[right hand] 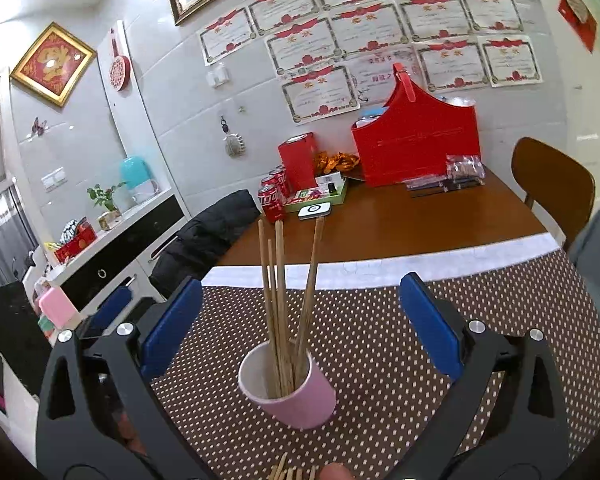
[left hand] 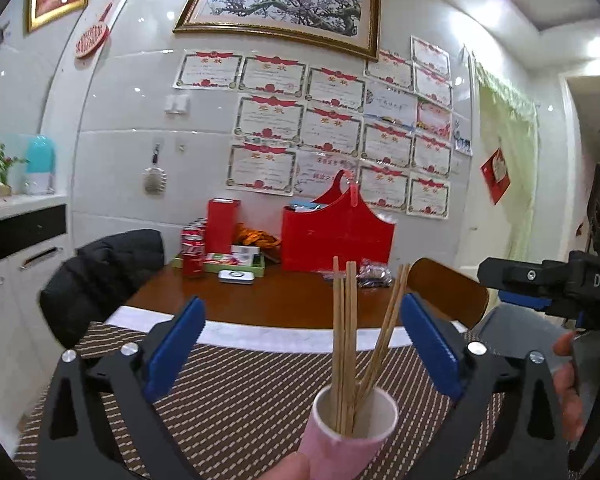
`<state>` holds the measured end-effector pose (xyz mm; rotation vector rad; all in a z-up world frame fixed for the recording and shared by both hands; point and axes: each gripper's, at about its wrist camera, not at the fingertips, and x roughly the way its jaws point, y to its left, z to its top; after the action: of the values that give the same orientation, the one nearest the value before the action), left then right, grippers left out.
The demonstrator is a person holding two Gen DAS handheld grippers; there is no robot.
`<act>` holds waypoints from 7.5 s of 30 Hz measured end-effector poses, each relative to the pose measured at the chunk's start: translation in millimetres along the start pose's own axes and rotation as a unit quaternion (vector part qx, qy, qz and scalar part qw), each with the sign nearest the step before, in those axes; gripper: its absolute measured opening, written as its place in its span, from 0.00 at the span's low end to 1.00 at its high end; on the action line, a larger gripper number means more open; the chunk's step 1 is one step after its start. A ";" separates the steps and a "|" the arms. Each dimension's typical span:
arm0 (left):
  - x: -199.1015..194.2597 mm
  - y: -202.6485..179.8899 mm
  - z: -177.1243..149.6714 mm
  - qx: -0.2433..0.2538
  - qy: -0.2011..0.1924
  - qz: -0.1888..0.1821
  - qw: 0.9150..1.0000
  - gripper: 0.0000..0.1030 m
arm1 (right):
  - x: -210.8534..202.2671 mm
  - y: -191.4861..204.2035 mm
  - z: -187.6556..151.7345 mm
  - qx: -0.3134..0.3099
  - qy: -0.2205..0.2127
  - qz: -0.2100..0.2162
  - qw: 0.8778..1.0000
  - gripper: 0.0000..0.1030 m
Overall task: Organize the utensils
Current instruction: 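Move both open tools back down to the chopstick pile, then close the right tool on a chopstick while the left tool closes on another, then raise the right tool's chopstick over the pink cup while the left tool carries its chopstick there, then drop both chopsticks into the pink cup and open both tools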
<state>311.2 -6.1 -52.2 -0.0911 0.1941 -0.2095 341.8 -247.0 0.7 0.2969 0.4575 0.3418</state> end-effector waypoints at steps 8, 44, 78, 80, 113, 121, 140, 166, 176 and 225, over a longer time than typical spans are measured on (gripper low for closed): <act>-61.5 -9.6 3.9 0.022 0.028 0.025 0.999 0.96 | -44.4 -2.5 -25.4 0.002 0.001 -0.022 1.000 0.94; -96.7 -17.5 -134.1 0.040 0.307 0.021 0.950 0.96 | -112.5 -6.9 -147.7 -0.008 0.120 -0.058 0.991 0.94; -59.7 -36.0 -198.4 0.060 0.401 0.027 0.914 0.96 | -42.1 -7.9 -233.7 -0.070 0.274 -0.084 0.956 0.94; -64.4 -31.2 -197.3 0.059 0.400 0.029 0.914 0.96 | -40.3 -5.7 -233.2 -0.082 0.275 -0.093 0.954 0.93; -0.6 -35.2 -174.4 0.096 0.406 -0.024 0.908 0.36 | 12.2 21.1 -213.4 -0.144 0.310 -0.084 0.936 0.08; -2.1 -23.1 -166.4 0.065 0.394 -0.032 0.916 0.05 | -11.7 -1.4 -206.6 -0.085 0.276 -0.056 0.956 0.06; -56.4 -10.7 -120.0 -0.003 0.270 -0.027 0.963 0.05 | -61.7 -9.3 -165.4 -0.039 0.157 -0.008 0.987 0.06; -75.9 -11.0 -42.8 -0.014 0.102 -0.051 0.993 0.05 | -84.1 7.7 -116.6 -0.053 0.065 0.012 0.996 0.06; -64.1 -18.9 1.1 -0.004 0.010 -0.088 0.996 0.05 | -82.8 23.1 -67.4 -0.079 0.015 0.020 0.997 0.06; 66.6 8.6 -1.7 -0.036 0.003 -0.041 0.999 0.88 | 25.1 -8.3 15.5 -0.001 -0.007 0.002 1.000 0.94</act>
<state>376.5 -12.1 -66.9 -0.1695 0.2031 -0.2841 372.4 -247.9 1.5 0.2992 0.4427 0.3446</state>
